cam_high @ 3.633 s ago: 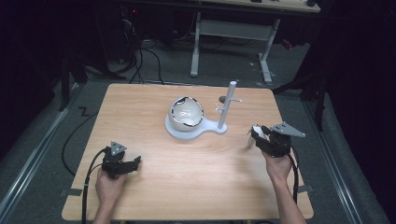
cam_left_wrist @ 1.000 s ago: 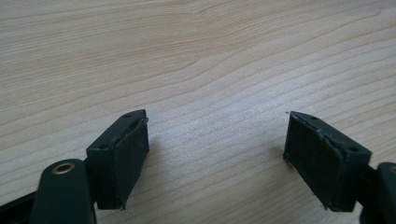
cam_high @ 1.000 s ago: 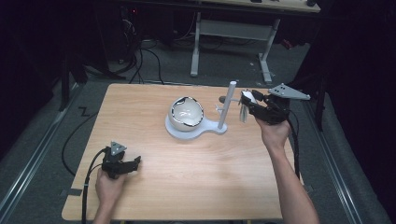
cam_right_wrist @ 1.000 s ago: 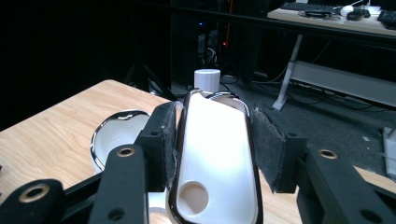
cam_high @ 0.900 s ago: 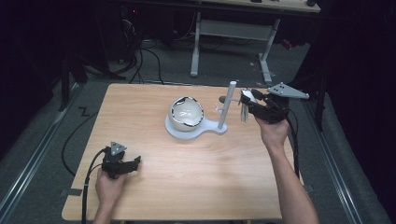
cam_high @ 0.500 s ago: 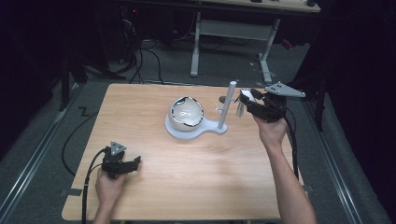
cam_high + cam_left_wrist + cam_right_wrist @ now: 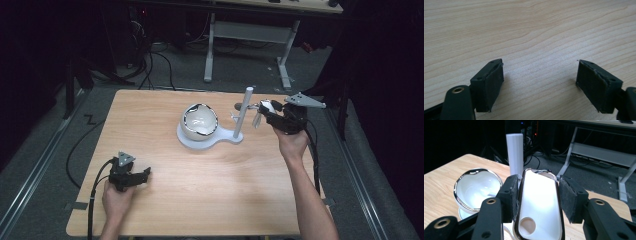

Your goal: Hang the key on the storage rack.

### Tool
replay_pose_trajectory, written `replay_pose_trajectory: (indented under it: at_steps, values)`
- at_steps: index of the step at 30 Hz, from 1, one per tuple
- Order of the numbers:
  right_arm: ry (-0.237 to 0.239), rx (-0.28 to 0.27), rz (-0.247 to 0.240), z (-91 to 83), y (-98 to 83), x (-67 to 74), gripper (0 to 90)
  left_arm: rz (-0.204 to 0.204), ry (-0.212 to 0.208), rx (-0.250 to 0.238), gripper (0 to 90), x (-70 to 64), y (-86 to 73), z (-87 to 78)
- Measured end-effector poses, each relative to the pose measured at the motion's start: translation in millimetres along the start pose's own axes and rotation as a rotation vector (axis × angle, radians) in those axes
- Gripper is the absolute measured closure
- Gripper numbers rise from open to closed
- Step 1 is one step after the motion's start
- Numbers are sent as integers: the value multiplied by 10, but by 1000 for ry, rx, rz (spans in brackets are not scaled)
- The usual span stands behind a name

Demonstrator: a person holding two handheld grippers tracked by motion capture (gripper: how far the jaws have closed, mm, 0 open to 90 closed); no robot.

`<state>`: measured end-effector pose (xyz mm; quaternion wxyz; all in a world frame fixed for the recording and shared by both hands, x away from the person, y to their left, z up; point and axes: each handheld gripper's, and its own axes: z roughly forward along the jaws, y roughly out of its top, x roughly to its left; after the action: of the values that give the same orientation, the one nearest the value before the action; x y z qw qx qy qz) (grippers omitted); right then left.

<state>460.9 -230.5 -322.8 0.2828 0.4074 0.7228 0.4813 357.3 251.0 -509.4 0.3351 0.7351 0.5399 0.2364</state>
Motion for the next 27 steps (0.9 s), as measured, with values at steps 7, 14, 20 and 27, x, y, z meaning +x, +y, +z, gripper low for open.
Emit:
replay_pose_trajectory:
  at_steps: [7,14,20,27]
  values:
    - [-3,11,20,14,-111,-54,518,2,2,2,223,-2,1,-1]
    - [-18,30,10,38,-159,-54,517,2,2,1,224,-3,1,0]
    - [-17,44,36,74,-256,-87,516,2,3,2,224,-4,1,0]
    - [-25,54,16,101,-267,-48,516,5,2,3,223,-6,1,0]
